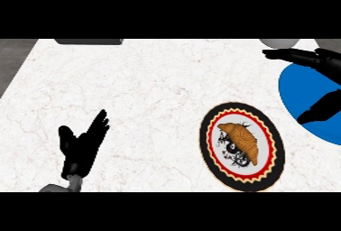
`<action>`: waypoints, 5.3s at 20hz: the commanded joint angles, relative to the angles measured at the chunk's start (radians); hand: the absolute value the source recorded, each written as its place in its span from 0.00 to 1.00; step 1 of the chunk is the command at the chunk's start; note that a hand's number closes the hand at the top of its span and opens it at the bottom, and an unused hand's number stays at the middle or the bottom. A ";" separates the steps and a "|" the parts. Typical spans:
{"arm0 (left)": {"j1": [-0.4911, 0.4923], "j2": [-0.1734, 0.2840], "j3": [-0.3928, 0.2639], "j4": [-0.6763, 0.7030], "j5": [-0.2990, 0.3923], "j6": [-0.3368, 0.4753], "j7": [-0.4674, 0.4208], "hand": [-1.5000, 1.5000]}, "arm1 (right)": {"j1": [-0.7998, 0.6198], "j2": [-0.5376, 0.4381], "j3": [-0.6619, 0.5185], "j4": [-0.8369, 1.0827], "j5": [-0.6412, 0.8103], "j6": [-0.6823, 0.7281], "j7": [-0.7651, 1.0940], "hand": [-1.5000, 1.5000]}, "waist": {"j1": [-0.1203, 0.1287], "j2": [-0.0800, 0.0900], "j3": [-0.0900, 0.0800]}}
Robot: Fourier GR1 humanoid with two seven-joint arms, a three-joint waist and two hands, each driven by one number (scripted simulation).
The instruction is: Pick the croissant from the plate and place it in the plate
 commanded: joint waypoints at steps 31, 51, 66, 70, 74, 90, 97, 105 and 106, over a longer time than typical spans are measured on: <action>0.076 -0.098 0.085 -0.010 -0.128 -0.077 0.010 0.50 | 0.420 0.274 0.133 -0.441 0.666 -0.042 0.376 0.00 | -0.012 0.001 0.000; 0.076 -0.140 0.151 -0.037 -0.178 -0.141 0.048 0.50 | 0.277 0.400 0.111 -0.069 0.985 -0.127 0.180 1.00 | 0.000 0.004 0.000; 0.068 -0.136 0.233 0.002 -0.185 -0.149 0.053 0.50 | 0.527 0.634 -0.115 -0.209 0.966 -0.276 0.508 1.00 | -0.076 -0.011 -0.002; 0.075 -0.140 0.216 -0.028 -0.194 -0.147 0.069 0.50 | 0.630 0.810 -0.120 -0.411 0.932 -0.441 0.617 1.00 | -0.071 -0.014 0.000; 0.083 -0.157 0.213 -0.022 -0.187 -0.152 0.051 0.50 | 0.678 0.816 -0.100 -0.654 0.943 -0.545 0.692 1.00 | -0.053 -0.009 -0.002; 0.069 -0.177 0.192 -0.001 -0.218 -0.178 0.040 0.50 | 0.704 0.750 -0.466 -0.711 0.454 -0.769 0.679 1.00 | -0.011 0.004 0.001; 0.019 -0.182 0.194 0.000 -0.232 -0.164 0.095 0.50 | 0.500 0.573 -0.735 -0.337 0.340 -0.853 0.503 1.00 | -0.001 0.009 0.002; 0.088 -0.178 0.194 -0.020 -0.236 -0.195 0.035 0.50 | 0.227 0.393 -0.866 0.230 0.213 -0.881 0.208 1.00 | 0.016 0.010 0.002; 0.038 -0.170 0.219 0.080 -0.233 -0.218 -0.011 0.50 | 0.224 0.318 -0.898 0.250 0.185 -0.815 0.210 1.00 | 0.009 0.013 0.002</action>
